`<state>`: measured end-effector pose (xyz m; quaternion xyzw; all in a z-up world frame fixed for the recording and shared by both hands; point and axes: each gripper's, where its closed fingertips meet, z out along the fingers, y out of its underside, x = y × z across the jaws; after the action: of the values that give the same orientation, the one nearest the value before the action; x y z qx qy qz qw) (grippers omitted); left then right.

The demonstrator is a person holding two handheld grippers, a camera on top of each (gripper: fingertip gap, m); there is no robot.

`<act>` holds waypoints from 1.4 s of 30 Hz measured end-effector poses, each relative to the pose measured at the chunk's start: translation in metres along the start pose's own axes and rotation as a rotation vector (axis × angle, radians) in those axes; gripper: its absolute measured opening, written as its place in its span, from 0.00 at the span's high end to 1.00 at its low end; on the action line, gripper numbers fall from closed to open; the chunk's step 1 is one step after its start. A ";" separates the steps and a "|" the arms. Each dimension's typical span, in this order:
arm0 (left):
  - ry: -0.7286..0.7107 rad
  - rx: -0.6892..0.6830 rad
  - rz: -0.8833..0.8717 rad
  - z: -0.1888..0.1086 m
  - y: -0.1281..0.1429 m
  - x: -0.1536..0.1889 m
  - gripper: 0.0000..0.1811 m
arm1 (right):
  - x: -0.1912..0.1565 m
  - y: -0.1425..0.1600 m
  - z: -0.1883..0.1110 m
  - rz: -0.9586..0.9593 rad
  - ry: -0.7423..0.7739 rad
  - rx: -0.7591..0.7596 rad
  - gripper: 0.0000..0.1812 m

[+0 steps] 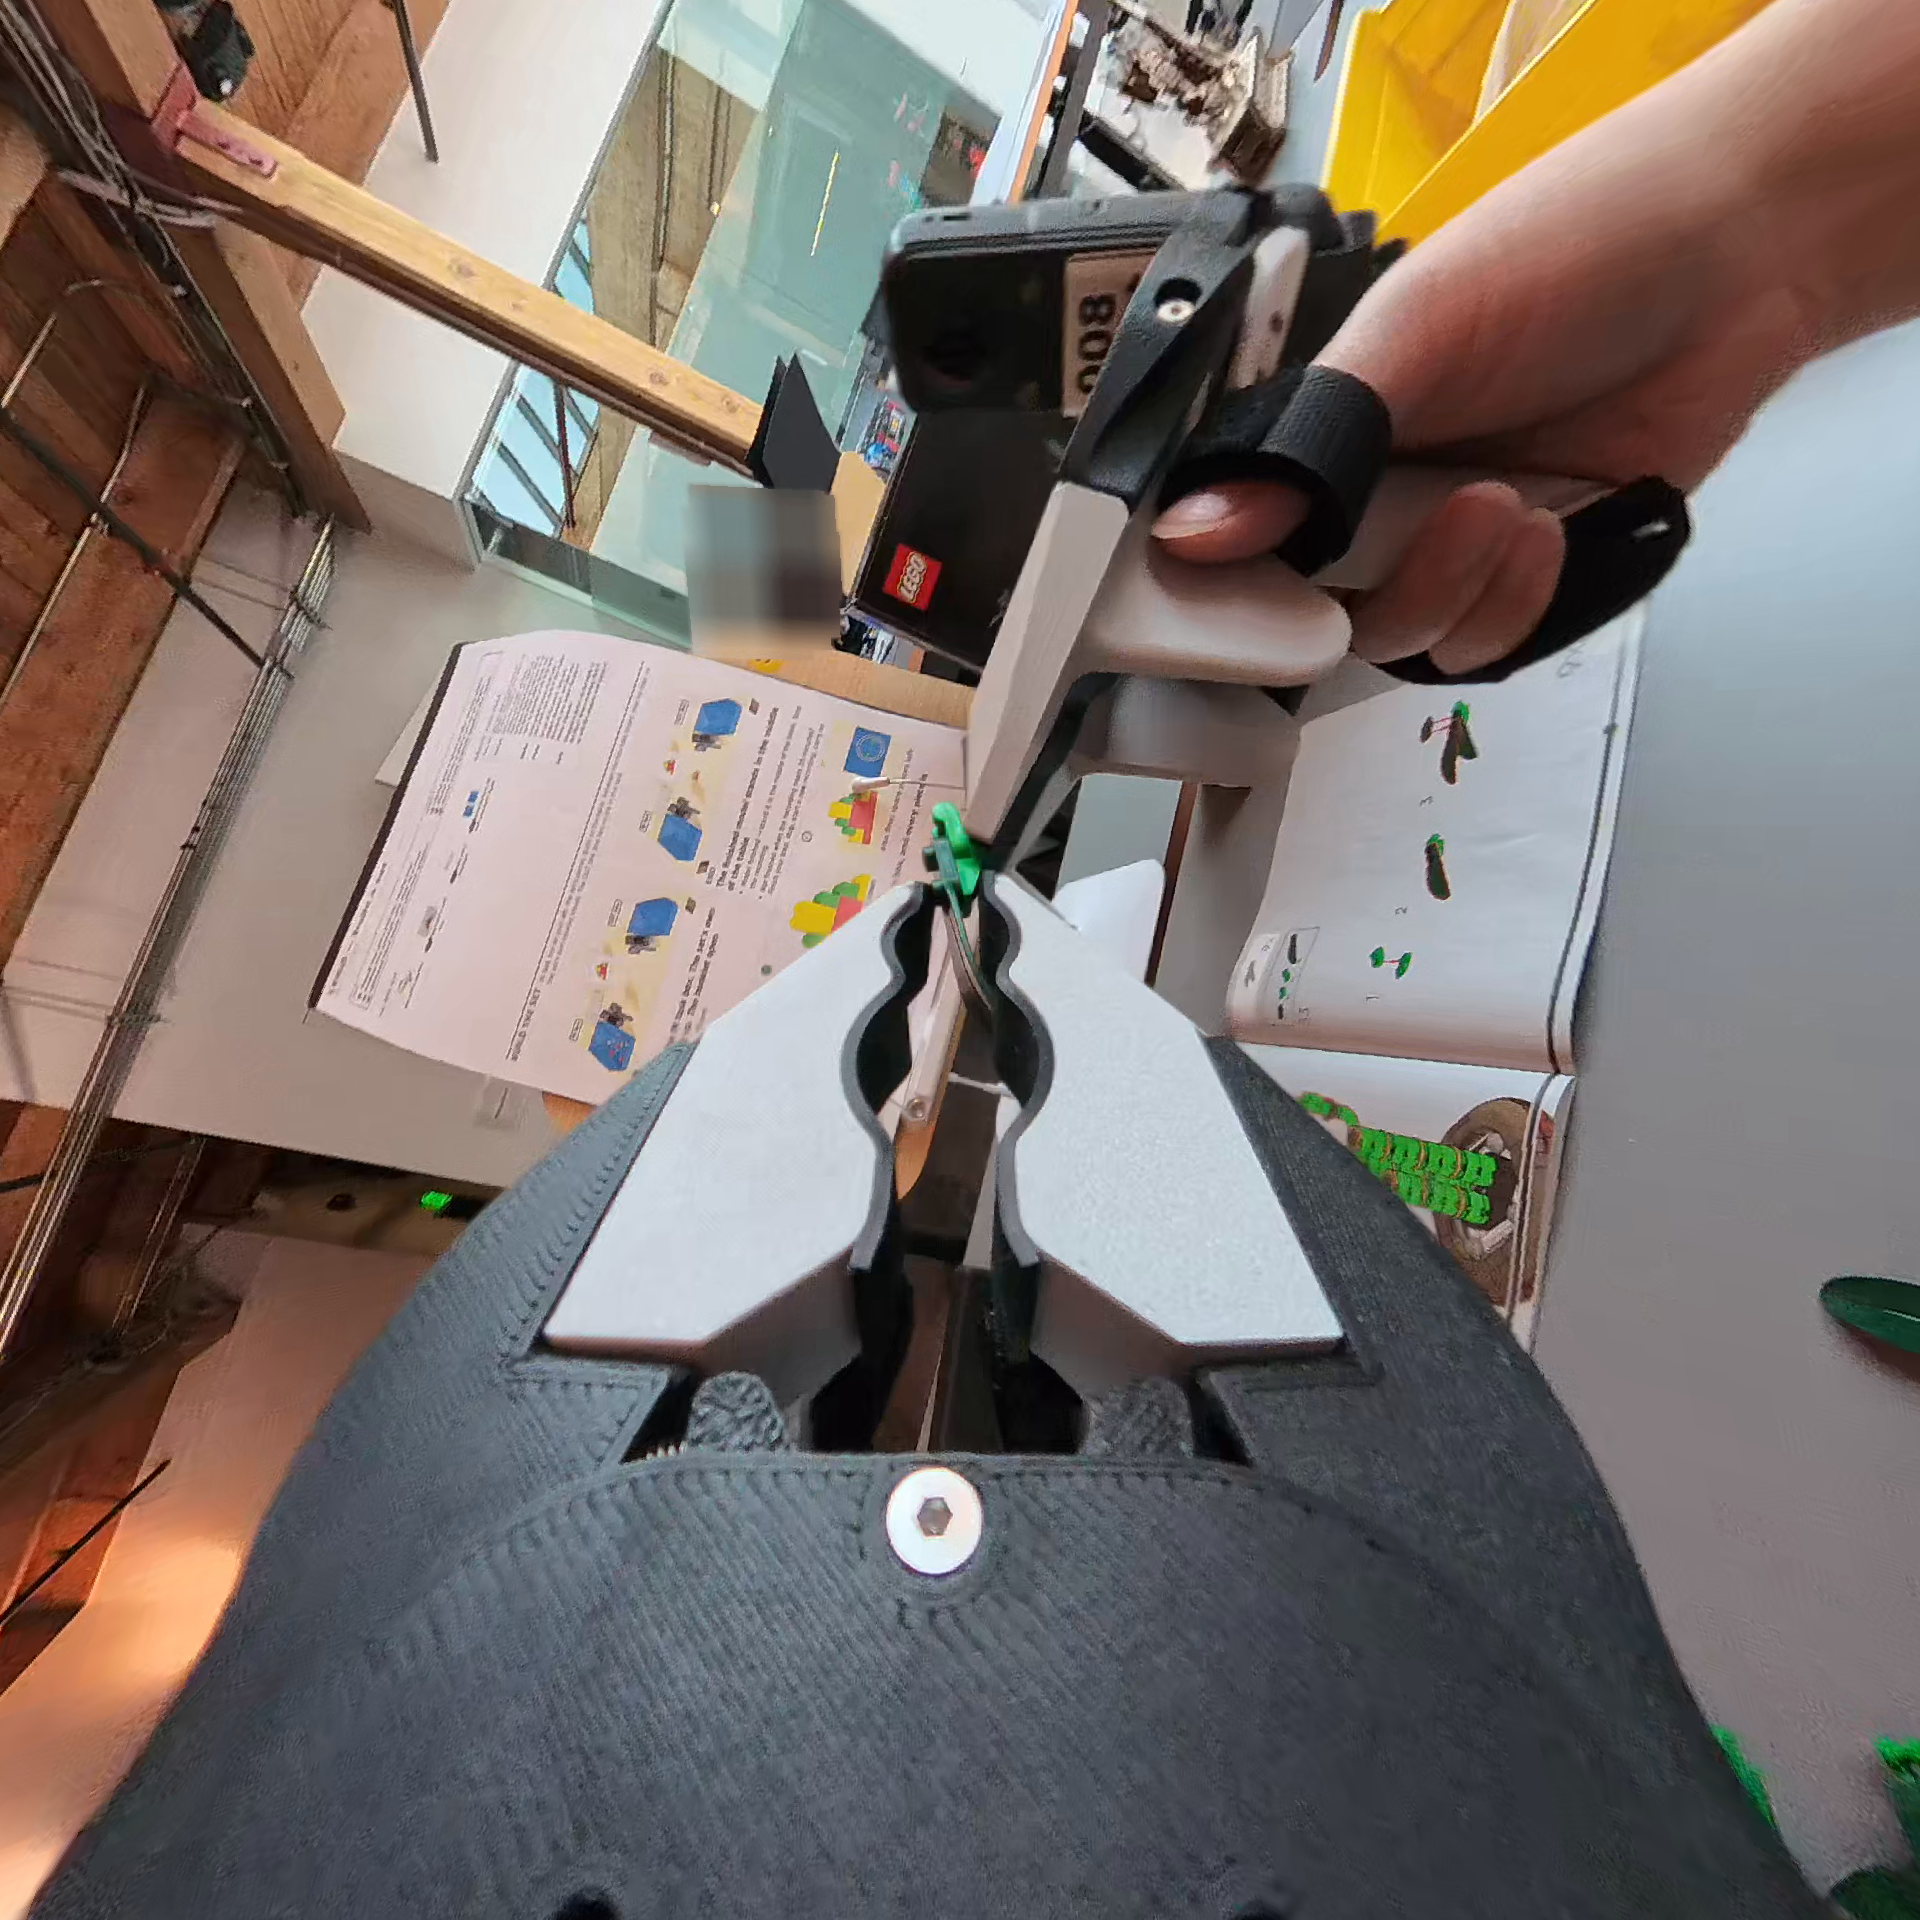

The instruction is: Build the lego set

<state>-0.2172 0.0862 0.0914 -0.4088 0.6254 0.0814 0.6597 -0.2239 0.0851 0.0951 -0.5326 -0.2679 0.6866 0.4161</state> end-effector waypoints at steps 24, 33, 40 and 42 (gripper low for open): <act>-0.182 -0.066 -0.150 0.017 0.004 -0.020 0.96 | 0.013 -0.028 0.001 0.238 -0.095 0.494 0.97; 0.228 0.035 -0.682 -0.007 -0.017 -0.002 0.74 | 0.034 -0.053 -0.051 0.041 0.105 0.469 0.97; 0.513 -0.440 -0.820 -0.041 0.054 0.080 0.83 | -0.003 -0.095 -0.103 -0.268 0.249 0.413 0.97; 0.602 -0.407 -0.553 -0.044 0.060 0.121 0.81 | -0.015 -0.102 -0.114 -0.331 0.273 0.388 0.97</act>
<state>-0.2626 0.0484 -0.0380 -0.6872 0.6279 -0.0992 0.3515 -0.0850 0.1161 0.1526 -0.4796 -0.1563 0.5696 0.6489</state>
